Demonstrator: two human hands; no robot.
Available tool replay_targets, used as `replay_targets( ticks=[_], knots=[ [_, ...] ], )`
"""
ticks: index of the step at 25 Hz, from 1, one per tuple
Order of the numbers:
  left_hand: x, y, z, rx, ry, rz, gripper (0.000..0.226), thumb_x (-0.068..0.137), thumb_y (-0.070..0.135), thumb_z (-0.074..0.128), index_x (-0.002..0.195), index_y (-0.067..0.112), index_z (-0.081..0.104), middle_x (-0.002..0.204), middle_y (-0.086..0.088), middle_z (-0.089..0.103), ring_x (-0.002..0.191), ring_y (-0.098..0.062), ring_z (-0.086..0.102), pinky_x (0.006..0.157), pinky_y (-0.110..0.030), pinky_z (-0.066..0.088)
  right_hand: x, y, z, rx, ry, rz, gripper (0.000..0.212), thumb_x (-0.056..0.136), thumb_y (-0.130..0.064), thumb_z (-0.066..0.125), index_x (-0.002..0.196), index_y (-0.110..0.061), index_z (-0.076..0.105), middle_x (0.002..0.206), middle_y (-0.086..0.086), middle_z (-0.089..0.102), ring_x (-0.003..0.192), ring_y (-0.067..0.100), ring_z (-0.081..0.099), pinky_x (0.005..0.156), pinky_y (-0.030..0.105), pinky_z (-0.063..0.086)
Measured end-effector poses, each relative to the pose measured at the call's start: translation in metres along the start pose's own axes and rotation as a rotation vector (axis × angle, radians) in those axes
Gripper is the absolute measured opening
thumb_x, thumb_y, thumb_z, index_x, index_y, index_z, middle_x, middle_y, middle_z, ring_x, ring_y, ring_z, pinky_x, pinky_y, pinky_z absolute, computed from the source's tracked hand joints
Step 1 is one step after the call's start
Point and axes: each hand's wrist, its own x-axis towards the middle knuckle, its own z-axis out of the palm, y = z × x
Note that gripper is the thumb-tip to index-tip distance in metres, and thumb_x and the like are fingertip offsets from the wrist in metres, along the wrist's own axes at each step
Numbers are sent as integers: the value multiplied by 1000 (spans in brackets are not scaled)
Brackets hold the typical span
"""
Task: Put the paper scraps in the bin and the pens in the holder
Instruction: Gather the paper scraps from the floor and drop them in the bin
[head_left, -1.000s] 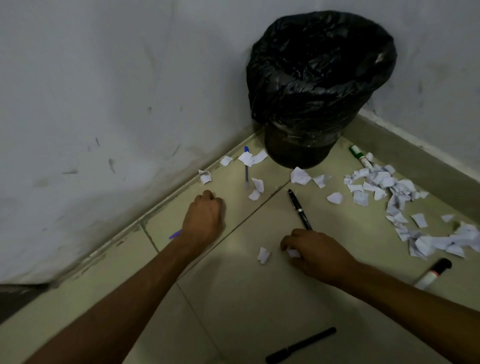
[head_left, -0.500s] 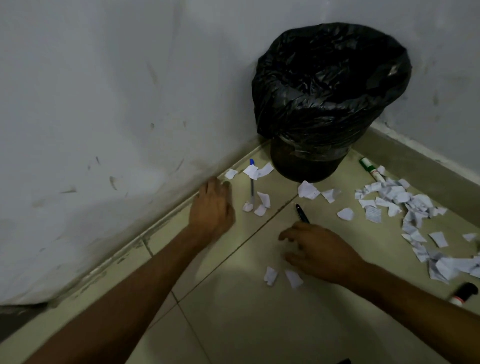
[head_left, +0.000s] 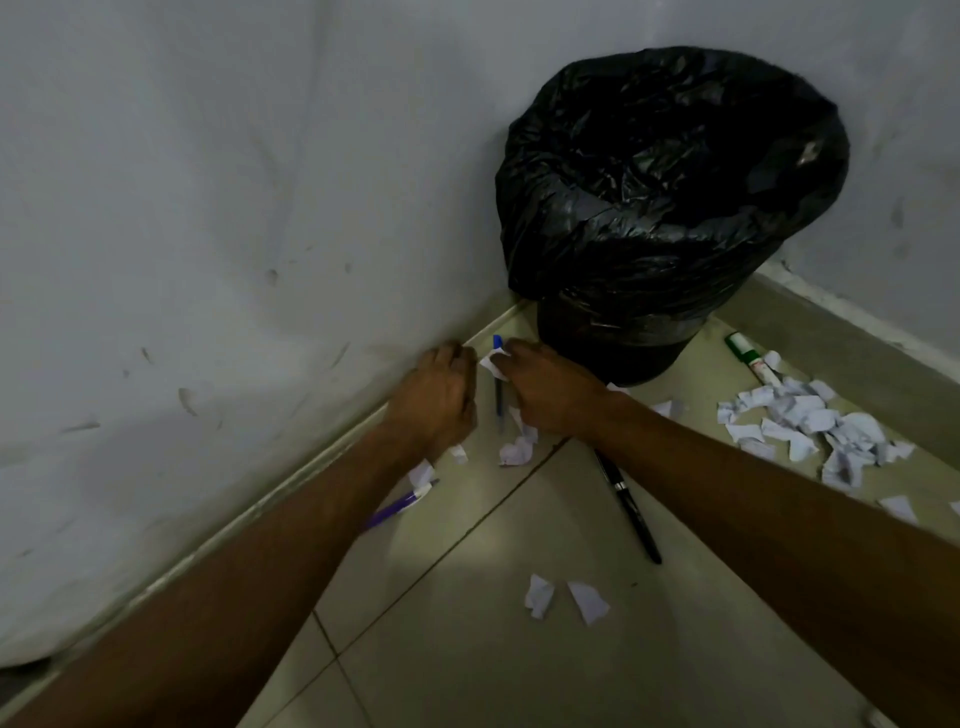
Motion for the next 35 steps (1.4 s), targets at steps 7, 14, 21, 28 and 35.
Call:
replay_targets(
  ticks=[7,14,21,28,35],
  knots=[
    [-61,38,14,-22,-31,4,45,75,19,45,111,-4,61,116,-21,56,95,-39,57,72,-41,49,-64,-7,10,-97,-113,49,41,90,-15,56,130,-8,54,138,13,46,118,30,48,94,39,46],
    [-151,81,12,-212,-48,37,57,81,25,50,132,3,55,137,-19,53,120,-32,56,98,-37,48,-156,-48,36,-44,-230,-41,49,85,-19,63,133,-13,51,134,7,45,114,26,47,85,44,52],
    [-122,54,1,43,-150,-69,43,73,23,57,111,2,59,107,-18,57,92,-35,57,83,-40,45,-177,-42,20,103,-59,8,42,90,-14,55,133,-13,57,132,8,52,113,27,54,87,39,51],
    [-161,98,26,-137,-93,194,60,98,47,38,136,3,52,137,-18,55,126,-34,53,112,-43,37,-174,-7,10,209,157,237,31,91,-12,53,119,-15,66,120,7,63,106,22,60,88,31,49],
    [-180,105,46,-72,-77,257,66,87,43,53,147,19,39,149,-20,41,137,-38,41,107,-47,43,-132,70,13,-84,23,282,58,93,-20,51,149,-27,35,150,15,34,125,40,41,96,50,47]
  ],
)
